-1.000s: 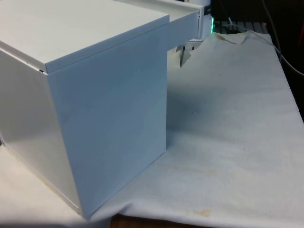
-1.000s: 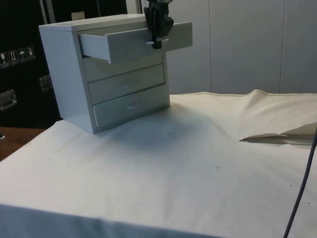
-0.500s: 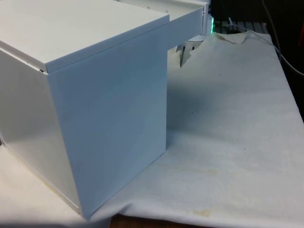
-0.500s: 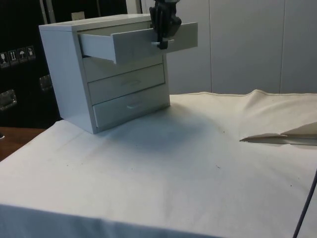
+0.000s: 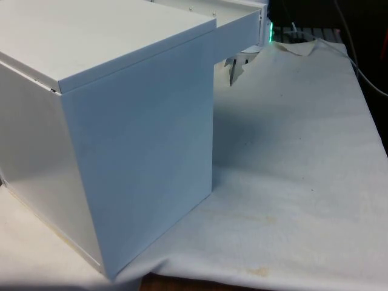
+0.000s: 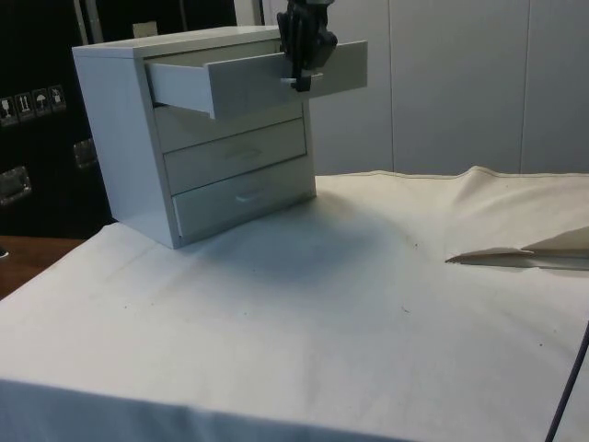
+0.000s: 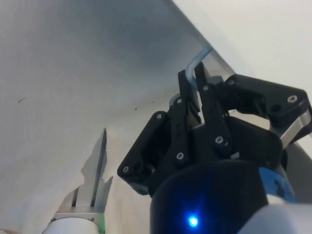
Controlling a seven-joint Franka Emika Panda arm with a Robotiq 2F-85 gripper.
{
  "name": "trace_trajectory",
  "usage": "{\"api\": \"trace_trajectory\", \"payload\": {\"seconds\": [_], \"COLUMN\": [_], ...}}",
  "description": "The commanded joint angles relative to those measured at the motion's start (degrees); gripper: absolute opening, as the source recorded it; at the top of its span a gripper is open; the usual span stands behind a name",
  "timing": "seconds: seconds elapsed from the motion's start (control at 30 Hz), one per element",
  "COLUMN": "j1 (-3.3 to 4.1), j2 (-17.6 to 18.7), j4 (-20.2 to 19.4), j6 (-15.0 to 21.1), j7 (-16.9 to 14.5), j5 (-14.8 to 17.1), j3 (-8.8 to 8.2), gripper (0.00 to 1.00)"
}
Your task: Open the drawer, then close it.
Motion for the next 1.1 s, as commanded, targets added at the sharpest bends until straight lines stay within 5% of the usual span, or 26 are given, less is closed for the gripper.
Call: {"api": "trace_trajectory", "payload": {"seconds": [0.0,0.5,0.77,0.87,1.07], "j1": [-0.06,0.0,0.0,0.0,0.0], "j2": [-0.23,0.06,0.06,0.06,0.06], "j4": [-0.17,0.06,0.11,0.11,0.11], "j6": [0.0,0.0,0.0,0.0,0.0], "j7": [0.11,0.0,0.0,0.0,0.0], "j5": [-0.11,0.0,0.06,0.06,0.06], "j3": [0.06,0.0,0.0,0.0,0.0], "gripper": [0.04,0.04,0.37,0.6,0.89]}}
